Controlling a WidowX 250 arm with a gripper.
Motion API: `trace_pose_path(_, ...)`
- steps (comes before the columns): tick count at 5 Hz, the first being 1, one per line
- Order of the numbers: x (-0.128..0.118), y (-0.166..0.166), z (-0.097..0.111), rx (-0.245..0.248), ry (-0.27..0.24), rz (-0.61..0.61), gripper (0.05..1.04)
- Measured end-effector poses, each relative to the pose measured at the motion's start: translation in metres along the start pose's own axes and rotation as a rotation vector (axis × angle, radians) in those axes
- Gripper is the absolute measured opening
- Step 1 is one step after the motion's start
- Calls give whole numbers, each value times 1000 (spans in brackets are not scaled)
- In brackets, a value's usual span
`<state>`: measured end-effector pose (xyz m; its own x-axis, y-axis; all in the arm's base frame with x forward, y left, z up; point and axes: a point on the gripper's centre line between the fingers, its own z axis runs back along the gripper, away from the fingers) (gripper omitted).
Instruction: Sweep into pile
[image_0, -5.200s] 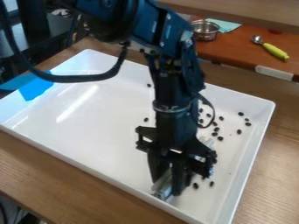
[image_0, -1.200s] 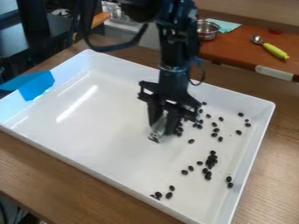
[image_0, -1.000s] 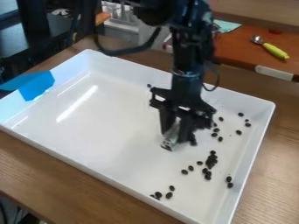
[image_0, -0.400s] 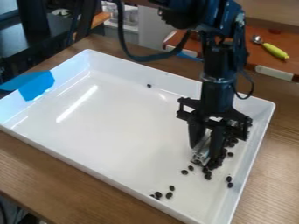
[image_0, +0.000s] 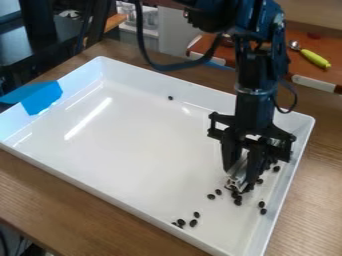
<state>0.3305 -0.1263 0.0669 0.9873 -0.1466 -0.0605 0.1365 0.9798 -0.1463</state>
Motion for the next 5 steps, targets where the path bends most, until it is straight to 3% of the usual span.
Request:
trace_pose_path(1,-5,11,6,62,-42,-34,372)
trace_pose_path(2,-11,27,-2,116,-66,-80,372)
trace_pose_path(3,-26,66,3,109,-93,-87,372)
trace_pose_path(4,-44,113,27,66,-128,-54,372)
trace_pose_path(5,-66,136,48,36,-146,-58,372)
